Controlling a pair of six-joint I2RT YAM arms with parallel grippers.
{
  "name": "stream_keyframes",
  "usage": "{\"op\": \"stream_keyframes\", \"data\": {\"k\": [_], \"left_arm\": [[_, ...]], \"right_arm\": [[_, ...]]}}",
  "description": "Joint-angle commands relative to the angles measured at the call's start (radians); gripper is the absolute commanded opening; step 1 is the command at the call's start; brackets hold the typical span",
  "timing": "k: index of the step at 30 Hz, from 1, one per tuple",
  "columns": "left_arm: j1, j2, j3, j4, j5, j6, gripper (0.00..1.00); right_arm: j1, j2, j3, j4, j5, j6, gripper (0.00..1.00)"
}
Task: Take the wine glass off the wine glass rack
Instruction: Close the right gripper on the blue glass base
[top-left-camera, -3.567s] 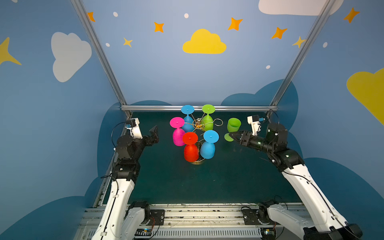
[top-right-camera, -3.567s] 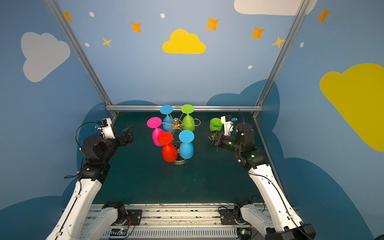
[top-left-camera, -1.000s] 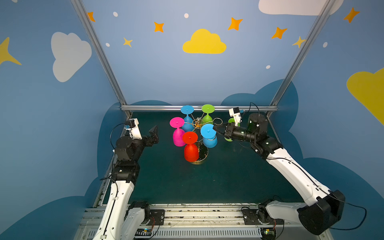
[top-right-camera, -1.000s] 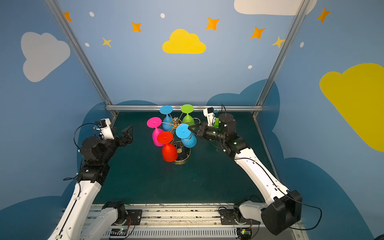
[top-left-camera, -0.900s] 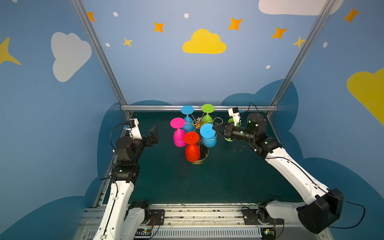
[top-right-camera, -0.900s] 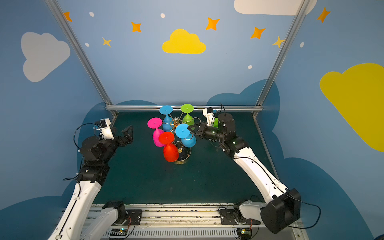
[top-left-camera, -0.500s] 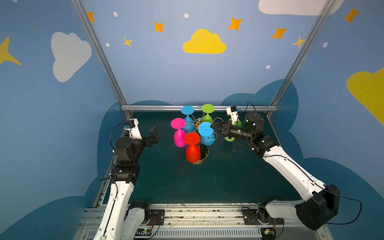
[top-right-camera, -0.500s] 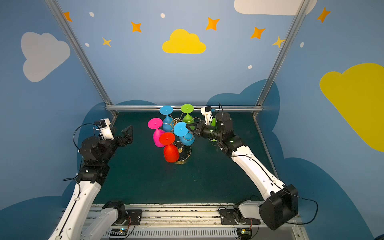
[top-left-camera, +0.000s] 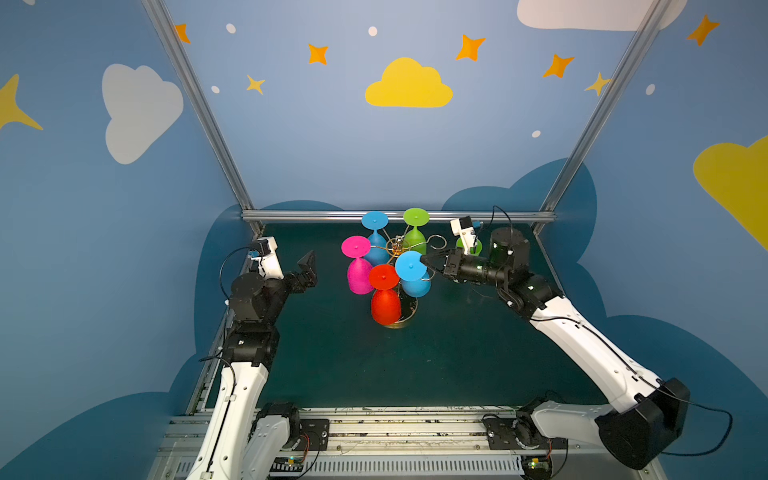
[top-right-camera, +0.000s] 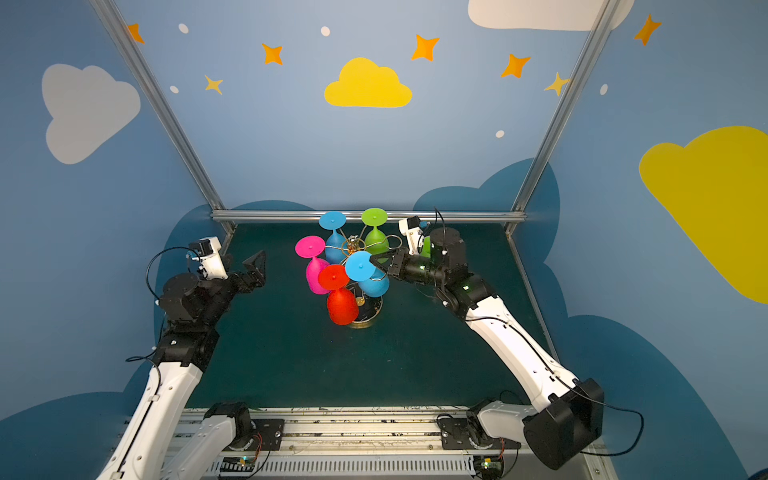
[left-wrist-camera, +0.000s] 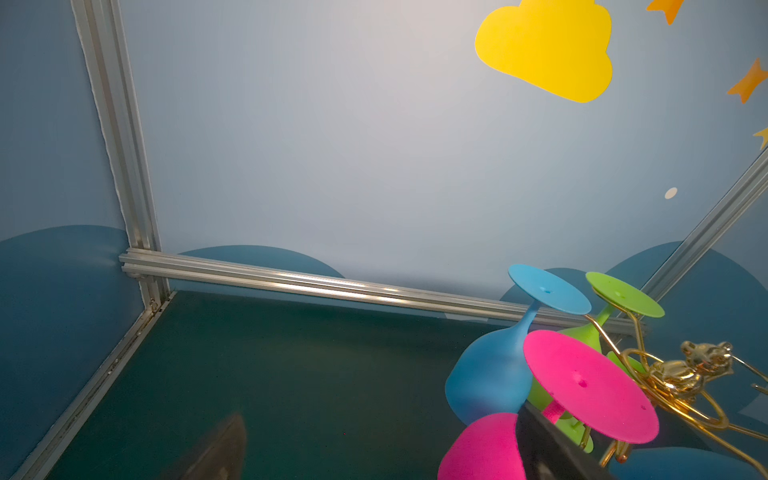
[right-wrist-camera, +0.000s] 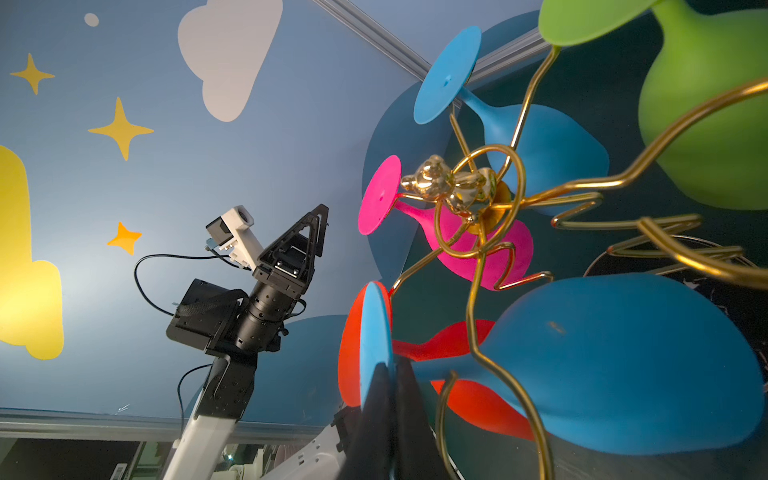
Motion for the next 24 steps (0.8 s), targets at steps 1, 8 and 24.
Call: {"op": "stream_keyframes", "data": {"k": [1,8,24], "left_arm": [[0.004,-0.014,-0.01,0.023,0.007,-0.005,1.0],[0.006,-0.009,-0.013,0.024,0.005,-0.008,1.0],[0.006,-0.004,0.007,0.051,0.017,-0.051,1.0]], "right_arm": [[0.006,-0.047,-0.005,-0.038,0.014,-0.038,0.0],[0.006,-0.094,-0.05,-0.075,0.022,-0.055,0.0],[-0.066,-0.245,-0.105,-0.242,0.072,-0.132,0.0]]}}
